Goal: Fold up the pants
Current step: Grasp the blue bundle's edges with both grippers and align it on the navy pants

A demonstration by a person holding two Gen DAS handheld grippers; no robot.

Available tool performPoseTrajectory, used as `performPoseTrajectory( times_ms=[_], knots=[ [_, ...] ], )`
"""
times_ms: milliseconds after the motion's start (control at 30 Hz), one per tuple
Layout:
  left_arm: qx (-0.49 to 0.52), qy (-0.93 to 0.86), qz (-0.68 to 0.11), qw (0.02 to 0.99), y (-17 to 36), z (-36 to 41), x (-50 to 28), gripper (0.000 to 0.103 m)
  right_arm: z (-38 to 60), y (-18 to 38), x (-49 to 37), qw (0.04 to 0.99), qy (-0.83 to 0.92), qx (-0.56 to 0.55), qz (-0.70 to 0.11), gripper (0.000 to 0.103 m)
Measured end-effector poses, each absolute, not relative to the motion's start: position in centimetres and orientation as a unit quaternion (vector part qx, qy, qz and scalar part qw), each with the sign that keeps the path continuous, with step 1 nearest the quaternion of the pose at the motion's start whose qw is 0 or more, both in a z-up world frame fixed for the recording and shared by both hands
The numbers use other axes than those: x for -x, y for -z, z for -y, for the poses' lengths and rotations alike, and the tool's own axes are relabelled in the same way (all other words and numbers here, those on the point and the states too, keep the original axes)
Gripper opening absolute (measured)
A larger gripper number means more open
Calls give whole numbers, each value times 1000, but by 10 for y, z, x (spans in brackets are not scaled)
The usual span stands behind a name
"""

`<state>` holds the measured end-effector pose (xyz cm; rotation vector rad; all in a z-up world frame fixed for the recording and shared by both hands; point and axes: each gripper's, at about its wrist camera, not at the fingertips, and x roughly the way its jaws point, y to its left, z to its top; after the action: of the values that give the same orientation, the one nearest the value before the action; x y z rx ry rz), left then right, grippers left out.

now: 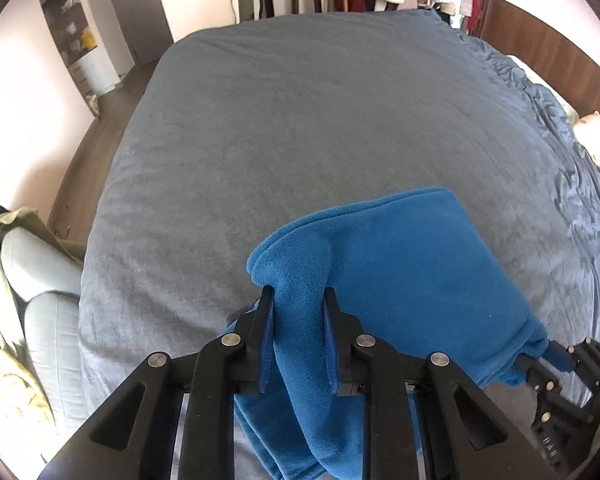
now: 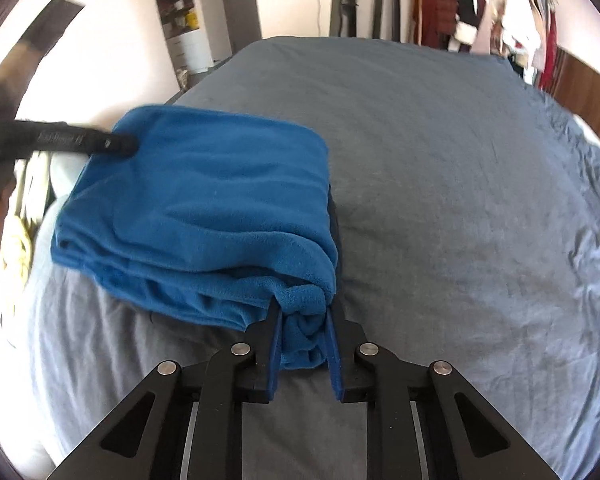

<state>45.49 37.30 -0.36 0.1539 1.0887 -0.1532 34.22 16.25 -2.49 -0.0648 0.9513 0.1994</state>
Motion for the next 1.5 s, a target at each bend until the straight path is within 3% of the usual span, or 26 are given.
performPoseTrajectory(
  times_ms=[167,300,367,433,600,667,733,867,1167,1267,1300,1333,1500],
  knots=[
    [-80,62,-541,835,18,-376,-465,27,-170,40,-346,880,-92,62,-462,20],
    [-129,49,-531,836,-1,-368,-460,47,-171,43,-348,882,-82,62,-459,20],
    [-179,53,-509,841,-21,-356,-452,49,-169,43,-345,883,-82,54,-460,21],
    [-214,78,-485,844,-42,-341,-448,63,-166,40,-342,884,-83,41,-458,21],
    [-282,216,-463,812,-52,-276,-470,63,-153,44,-345,885,-85,-1,-458,21],
    [-289,269,-481,783,-35,-251,-490,59,-150,46,-345,887,-87,-11,-454,22],
    [-292,310,-508,749,-13,-228,-510,48,-147,48,-344,887,-87,-25,-453,22],
    [-330,343,-534,699,20,-190,-530,42,-138,52,-347,886,-84,-55,-452,22],
    [-378,345,-562,650,53,-170,-535,41,-145,46,-353,897,-70,-16,-436,28],
    [-373,334,-574,648,59,-173,-542,31,-144,47,-356,896,-68,-15,-439,28],
    [-369,326,-579,650,61,-172,-545,13,-143,47,-357,895,-70,-17,-441,28],
    [-362,321,-586,650,63,-174,-546,2,-141,48,-359,893,-73,-18,-444,28],
    [-349,293,-557,694,56,-183,-542,1,-134,46,-360,892,-80,-30,-445,25]
  ],
)
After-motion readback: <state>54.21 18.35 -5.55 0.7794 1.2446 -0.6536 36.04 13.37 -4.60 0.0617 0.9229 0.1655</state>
